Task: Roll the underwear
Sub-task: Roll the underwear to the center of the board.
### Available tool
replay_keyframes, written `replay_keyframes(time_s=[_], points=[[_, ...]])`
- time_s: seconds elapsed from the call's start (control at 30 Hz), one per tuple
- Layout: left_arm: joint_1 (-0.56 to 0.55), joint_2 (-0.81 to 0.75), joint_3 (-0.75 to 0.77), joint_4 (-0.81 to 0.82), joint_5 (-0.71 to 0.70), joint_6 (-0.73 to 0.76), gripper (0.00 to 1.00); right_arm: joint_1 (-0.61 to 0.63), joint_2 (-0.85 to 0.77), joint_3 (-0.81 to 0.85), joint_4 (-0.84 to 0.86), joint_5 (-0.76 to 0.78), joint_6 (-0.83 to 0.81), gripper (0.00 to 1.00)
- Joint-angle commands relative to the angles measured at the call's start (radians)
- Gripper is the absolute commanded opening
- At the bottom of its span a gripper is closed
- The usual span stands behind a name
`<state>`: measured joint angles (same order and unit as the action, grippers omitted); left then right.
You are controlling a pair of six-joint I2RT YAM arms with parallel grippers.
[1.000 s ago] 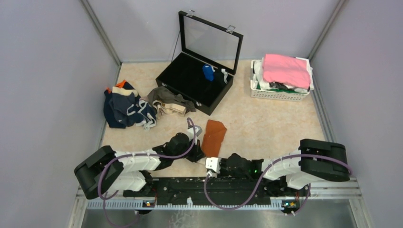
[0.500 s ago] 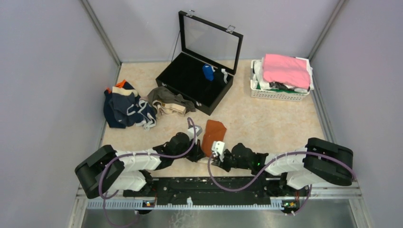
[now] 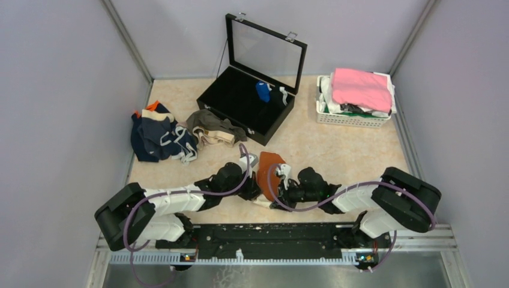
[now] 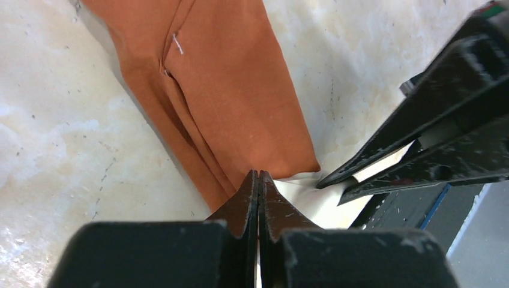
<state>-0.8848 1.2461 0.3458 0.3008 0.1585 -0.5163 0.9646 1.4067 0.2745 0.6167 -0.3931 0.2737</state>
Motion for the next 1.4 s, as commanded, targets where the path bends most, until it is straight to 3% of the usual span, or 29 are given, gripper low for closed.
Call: replay_keyframes(time_s=[0.0,0.4,1.03,1.37], points=[[0.003,-0.022,0.058,-0.019,-0.030,0.030,0.00,-0.059,0.063,0.033,0.042,-0.139,0.109,0.00],[0.017,-0.127,0.092,-0.074,-0.071,0.073,0.00,-0.203,0.147,0.080,0.049,-0.272,0.258,0.00],[0.018,-0.078,0.084,-0.023,0.001,0.109,0.00,-0.317,0.270,0.199,-0.136,-0.312,0.469,0.00],[0.018,0.034,0.088,0.044,0.066,0.125,0.00,-0.349,0.284,0.231,-0.196,-0.283,0.509,0.00]])
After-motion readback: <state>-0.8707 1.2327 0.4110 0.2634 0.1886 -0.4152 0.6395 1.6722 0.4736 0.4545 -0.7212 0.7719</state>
